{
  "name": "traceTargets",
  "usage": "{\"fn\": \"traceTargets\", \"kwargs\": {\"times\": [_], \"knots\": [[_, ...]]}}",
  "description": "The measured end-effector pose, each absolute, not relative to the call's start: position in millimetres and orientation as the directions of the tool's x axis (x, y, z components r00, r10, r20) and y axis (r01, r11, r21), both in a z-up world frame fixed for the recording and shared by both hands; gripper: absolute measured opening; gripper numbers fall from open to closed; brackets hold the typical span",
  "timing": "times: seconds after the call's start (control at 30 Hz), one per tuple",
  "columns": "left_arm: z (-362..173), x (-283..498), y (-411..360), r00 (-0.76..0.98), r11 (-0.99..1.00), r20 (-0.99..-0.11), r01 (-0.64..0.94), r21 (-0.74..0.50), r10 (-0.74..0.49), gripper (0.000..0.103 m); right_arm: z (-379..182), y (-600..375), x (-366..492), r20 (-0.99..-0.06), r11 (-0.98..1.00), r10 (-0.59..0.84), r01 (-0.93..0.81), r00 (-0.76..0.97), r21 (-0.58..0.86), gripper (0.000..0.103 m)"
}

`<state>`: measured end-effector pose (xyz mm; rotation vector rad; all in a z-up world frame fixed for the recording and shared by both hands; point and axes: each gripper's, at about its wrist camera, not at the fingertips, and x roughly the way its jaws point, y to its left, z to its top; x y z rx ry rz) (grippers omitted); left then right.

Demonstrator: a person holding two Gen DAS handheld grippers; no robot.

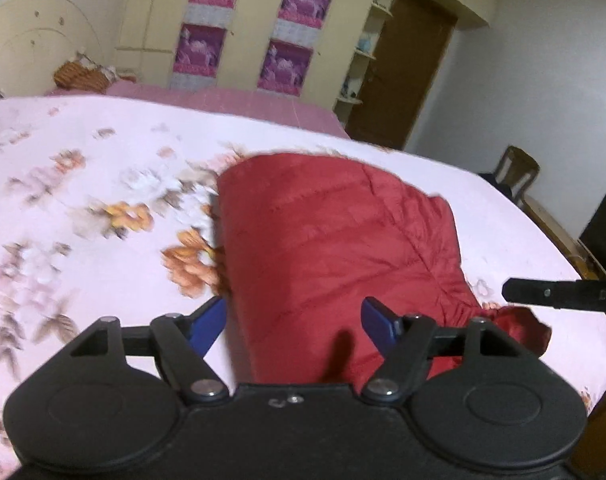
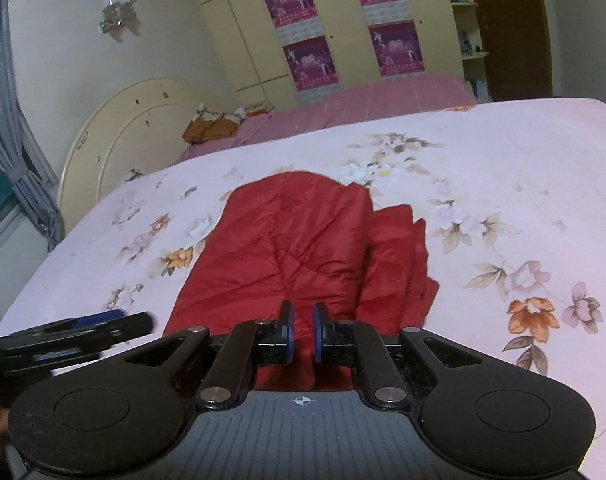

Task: Fold large clothes

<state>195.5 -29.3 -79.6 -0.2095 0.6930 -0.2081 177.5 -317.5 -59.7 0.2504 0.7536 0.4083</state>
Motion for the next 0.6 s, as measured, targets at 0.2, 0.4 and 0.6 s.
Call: {"fn": "traceTargets", "kwargs": {"times": [0.2,0.4,0.6], "knots": [[-102.6,194.6,-56.6,0.720,0.953,-0.626,0.191,-0.236,-0.299,0.070,-57.1,-305.2,170.6,-0.590,0.909,0.416,-0.292,0.692,0.298,0.102],[-102.7,196.1,-57.4,0.719,0.952,-0.626,0.198,-0.235,-0.304,0.070,-77.0,-302.5,176.4,-0.648,0.911,0.413,-0.283,0.639,0.301,0.078],[-101.8,197.4,-61.4,0.719,0.954,-0.627,0.208,-0.216,-0.299,0.070,-101.9,-309.7,172.0,-0.701,0.903,0.429,-0.277,0.570,0.327,0.016]]}}
